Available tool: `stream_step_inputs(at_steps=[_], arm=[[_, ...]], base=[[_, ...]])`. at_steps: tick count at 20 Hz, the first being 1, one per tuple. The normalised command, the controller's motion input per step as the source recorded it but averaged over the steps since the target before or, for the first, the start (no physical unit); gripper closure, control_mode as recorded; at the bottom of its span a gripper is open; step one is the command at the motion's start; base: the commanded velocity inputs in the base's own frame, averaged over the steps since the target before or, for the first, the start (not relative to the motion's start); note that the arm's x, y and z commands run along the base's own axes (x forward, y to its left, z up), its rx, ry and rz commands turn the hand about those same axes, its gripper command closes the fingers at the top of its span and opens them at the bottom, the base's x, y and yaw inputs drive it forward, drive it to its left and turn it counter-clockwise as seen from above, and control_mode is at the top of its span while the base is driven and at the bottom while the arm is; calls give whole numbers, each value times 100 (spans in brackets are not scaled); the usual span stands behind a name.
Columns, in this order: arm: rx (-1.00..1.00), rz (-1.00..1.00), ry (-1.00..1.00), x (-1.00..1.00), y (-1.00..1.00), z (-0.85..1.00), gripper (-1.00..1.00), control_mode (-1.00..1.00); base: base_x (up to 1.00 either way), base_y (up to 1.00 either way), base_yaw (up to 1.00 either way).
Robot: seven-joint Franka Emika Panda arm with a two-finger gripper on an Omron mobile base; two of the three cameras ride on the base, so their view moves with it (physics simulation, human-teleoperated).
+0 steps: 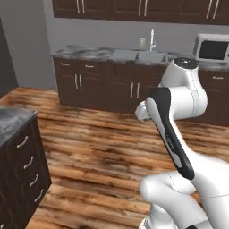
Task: Navigate to the fridge.
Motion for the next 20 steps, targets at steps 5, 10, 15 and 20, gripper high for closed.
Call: stream_step_inputs(at_steps=[5, 10, 15, 20], arm=[[0, 0, 0, 0, 0, 0, -100, 100], [0, 0, 0, 0, 0, 0, -100, 100], [0, 0, 0, 0, 0, 0, -100, 100], [0, 0, 0, 0, 0, 0, -100, 100]], base=[[0, -16, -99], [0, -17, -99], [6, 5, -90], [79, 98, -45]])
